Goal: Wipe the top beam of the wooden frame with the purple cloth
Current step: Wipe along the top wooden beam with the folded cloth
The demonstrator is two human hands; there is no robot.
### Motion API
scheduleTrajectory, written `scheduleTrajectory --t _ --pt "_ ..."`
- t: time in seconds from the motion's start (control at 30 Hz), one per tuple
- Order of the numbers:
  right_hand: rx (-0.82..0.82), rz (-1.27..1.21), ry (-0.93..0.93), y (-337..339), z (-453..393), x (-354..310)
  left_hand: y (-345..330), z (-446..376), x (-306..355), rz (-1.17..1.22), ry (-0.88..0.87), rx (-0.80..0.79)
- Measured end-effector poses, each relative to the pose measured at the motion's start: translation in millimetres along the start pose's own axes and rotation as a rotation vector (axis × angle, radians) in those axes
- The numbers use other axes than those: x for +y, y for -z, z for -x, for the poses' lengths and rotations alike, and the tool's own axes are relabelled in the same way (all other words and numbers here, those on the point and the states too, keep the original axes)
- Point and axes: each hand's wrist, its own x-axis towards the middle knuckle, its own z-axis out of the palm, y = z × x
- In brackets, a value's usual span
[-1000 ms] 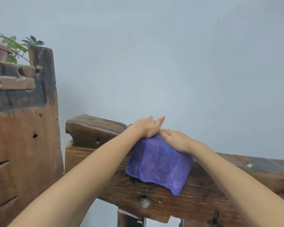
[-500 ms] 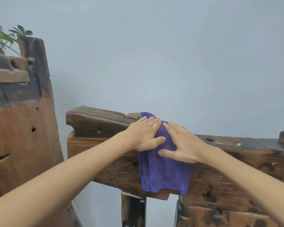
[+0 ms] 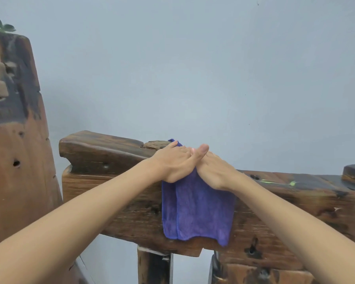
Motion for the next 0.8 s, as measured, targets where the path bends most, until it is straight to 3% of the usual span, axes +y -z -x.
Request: scheduleTrajectory --t 0.2,0.37,0.5,0.67,0.8 --pt "-0.054 -0.202 0.042 11 -13 12 -2 -32 4 -0.064 0.144 -0.053" --pt "-0.042 -0.208 -0.028 13 -5 8 -3 -29 8 -0.102 0.164 -0.071" --pt "0.002 -0.194 -0.09 10 12 11 -8 -18 15 -0.136 0.162 0.018" --pt "-0.036 -0.102 -0.041 10 48 16 -14 -1 33 -0.193 0.108 0.046" --pt "-0.021 -0.112 -0.031 7 59 26 -8 -5 39 -0.159 0.143 -0.053"
